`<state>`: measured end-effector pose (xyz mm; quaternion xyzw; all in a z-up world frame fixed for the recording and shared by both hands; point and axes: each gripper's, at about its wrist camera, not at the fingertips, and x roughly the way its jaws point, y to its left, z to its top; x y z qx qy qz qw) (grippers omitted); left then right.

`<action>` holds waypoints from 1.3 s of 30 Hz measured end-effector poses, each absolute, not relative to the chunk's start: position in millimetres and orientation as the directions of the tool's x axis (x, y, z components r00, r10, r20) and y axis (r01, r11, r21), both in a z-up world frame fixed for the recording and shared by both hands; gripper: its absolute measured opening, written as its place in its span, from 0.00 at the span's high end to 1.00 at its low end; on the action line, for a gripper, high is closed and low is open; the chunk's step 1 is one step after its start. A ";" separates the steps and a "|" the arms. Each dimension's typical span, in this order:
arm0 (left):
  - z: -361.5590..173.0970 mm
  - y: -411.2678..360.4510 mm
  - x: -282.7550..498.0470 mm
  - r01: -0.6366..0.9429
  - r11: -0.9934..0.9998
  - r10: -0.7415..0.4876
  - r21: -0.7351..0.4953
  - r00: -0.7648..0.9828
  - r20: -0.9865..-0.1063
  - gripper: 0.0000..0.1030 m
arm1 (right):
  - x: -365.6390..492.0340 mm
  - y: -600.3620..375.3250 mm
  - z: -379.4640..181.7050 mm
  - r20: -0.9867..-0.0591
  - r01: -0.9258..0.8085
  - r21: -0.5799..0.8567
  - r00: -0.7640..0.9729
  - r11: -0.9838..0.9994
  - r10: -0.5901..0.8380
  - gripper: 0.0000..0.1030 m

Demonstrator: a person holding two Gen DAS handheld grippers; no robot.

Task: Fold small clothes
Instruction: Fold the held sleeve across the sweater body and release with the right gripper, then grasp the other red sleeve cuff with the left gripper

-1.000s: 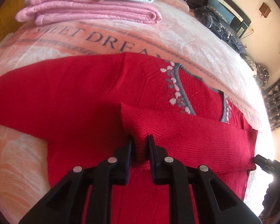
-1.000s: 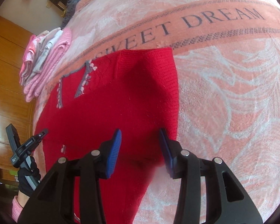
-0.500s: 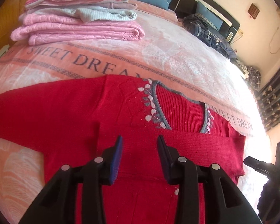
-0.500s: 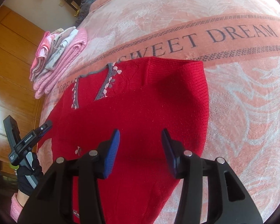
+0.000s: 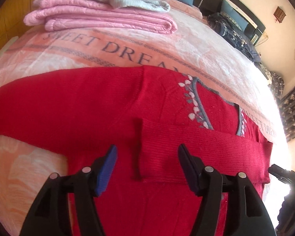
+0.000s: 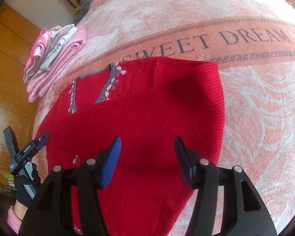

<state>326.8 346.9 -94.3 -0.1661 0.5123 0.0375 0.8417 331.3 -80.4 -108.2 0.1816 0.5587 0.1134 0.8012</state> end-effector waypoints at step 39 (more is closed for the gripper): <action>-113.6 705.3 214.2 -0.636 0.587 0.075 -0.501 0.659 -0.749 0.59 | 357.1 -20.9 -124.3 -0.887 0.010 0.335 0.342 0.942 0.311 0.42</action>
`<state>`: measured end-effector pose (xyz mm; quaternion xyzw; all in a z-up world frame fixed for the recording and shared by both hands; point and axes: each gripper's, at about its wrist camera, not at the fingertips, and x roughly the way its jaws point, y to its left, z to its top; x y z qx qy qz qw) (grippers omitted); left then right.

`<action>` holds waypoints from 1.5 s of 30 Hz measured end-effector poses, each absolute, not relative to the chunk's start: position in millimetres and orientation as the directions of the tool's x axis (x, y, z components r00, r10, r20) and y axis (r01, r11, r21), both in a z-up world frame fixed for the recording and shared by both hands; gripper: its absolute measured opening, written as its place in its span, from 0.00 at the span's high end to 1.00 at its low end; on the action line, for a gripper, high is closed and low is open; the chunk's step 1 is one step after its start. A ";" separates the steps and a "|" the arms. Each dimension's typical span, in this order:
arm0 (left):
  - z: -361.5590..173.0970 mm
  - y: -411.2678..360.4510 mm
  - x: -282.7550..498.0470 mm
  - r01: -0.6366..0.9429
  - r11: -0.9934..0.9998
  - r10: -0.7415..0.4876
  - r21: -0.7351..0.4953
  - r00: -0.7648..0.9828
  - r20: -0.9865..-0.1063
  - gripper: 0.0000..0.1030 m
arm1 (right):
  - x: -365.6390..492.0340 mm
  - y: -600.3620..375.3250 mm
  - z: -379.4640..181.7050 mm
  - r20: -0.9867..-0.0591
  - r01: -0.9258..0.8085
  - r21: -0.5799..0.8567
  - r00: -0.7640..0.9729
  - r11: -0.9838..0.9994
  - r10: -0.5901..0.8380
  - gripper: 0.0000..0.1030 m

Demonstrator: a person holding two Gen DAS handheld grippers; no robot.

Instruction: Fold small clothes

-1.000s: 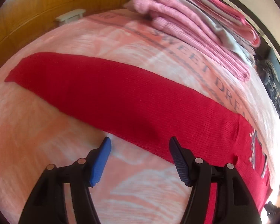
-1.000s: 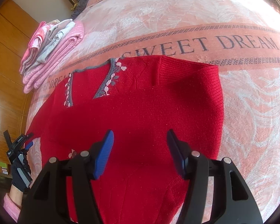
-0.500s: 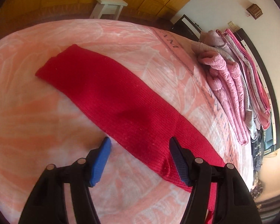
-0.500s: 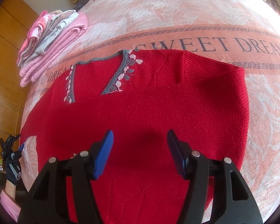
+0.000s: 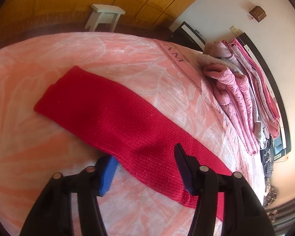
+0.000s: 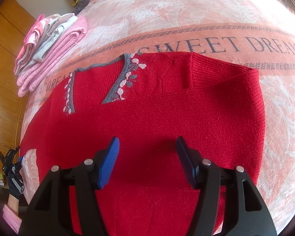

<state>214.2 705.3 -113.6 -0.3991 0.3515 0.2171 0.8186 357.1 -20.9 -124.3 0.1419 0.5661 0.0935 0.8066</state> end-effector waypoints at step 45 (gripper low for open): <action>-41.6 415.2 321.7 -0.223 0.930 -0.045 -0.291 0.718 -0.695 0.52 | 329.7 -94.6 -127.8 -0.895 0.068 0.325 0.345 0.943 0.284 0.40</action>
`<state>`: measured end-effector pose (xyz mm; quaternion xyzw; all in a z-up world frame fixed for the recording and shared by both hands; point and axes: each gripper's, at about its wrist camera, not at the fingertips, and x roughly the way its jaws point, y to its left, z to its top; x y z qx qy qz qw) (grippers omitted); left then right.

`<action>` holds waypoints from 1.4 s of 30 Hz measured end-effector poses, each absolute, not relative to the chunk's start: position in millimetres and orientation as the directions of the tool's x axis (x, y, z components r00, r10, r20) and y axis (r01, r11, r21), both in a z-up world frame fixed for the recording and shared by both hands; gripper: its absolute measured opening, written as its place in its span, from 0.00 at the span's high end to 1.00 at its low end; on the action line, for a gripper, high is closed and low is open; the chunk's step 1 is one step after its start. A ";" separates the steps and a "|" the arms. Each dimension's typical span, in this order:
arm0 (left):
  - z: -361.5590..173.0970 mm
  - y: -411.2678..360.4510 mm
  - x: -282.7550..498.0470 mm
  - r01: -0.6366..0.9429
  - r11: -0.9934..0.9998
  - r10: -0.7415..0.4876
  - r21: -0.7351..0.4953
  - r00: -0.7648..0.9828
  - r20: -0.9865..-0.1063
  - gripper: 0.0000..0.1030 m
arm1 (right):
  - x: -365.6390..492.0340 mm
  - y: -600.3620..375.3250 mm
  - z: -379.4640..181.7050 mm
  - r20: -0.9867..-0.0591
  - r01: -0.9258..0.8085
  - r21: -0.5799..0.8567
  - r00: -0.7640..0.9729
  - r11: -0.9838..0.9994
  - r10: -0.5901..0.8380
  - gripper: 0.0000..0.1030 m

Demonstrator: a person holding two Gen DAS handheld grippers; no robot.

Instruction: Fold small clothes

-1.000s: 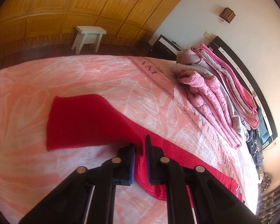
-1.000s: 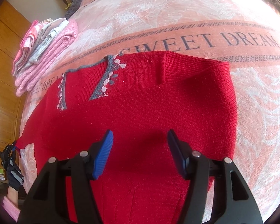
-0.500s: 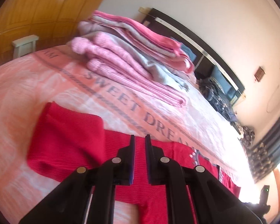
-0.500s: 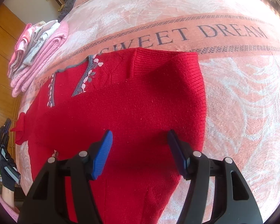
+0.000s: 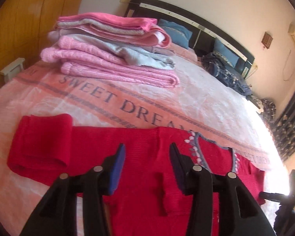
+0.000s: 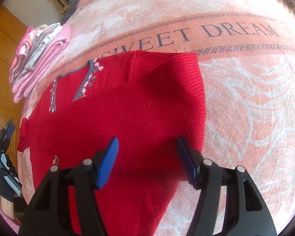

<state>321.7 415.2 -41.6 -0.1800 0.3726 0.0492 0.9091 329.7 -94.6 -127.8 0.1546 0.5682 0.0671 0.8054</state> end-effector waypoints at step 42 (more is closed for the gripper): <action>-111.1 496.7 282.4 -0.418 0.515 -0.313 -0.749 0.721 -0.618 0.51 | 344.0 -51.9 -131.4 -0.901 0.006 0.291 0.337 0.957 0.272 0.36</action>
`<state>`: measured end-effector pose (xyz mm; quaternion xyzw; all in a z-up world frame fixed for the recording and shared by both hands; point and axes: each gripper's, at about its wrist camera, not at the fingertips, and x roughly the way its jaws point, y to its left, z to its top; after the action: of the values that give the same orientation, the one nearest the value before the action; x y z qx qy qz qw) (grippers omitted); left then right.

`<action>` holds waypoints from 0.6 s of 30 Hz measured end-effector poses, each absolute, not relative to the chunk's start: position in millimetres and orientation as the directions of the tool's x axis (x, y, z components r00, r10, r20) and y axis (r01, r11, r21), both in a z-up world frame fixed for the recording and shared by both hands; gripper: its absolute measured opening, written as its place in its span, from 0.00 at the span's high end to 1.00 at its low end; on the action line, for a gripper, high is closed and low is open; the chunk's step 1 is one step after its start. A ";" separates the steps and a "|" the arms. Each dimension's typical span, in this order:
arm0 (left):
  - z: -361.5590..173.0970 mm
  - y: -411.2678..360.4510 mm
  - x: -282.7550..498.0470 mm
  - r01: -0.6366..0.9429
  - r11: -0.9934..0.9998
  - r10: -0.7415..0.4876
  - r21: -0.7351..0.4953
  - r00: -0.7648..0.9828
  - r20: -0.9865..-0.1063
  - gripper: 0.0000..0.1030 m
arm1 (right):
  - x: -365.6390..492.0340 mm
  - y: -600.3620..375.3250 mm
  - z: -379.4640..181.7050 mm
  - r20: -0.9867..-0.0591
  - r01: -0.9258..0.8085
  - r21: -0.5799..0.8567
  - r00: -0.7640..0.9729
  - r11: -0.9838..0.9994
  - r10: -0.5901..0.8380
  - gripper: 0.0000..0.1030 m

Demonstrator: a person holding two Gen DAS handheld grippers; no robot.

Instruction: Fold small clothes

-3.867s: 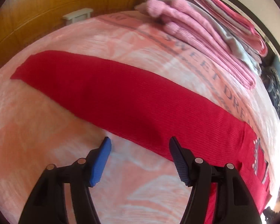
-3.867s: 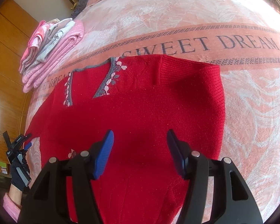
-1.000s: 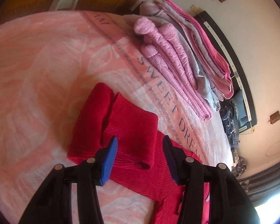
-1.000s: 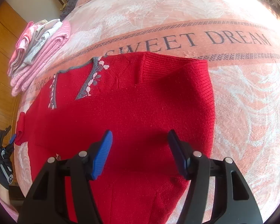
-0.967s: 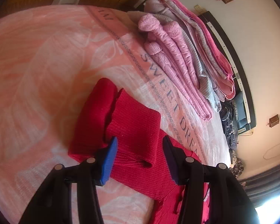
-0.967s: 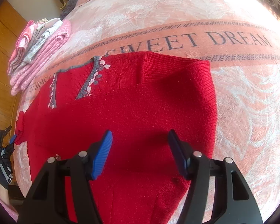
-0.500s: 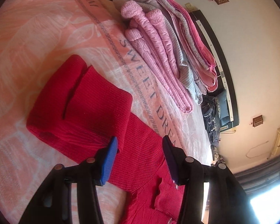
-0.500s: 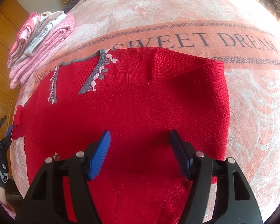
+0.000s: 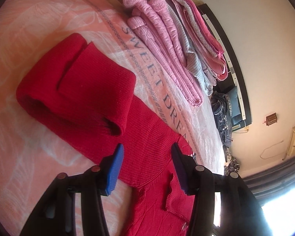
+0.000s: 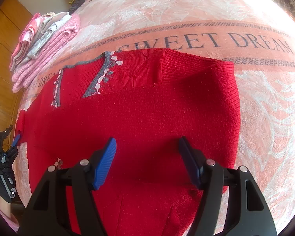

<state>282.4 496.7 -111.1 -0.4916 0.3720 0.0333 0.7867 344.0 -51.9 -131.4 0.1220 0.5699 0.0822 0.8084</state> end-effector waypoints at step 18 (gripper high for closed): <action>-115.3 531.6 293.5 -0.476 0.451 -0.211 -0.755 0.766 -0.608 0.44 | 343.8 -47.9 -133.5 -0.906 -0.017 0.265 0.338 0.964 0.255 0.34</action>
<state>293.5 531.6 -115.3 -0.5171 0.3318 0.0845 0.7845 343.8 -47.9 -133.5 0.1045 0.5691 0.0840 0.8113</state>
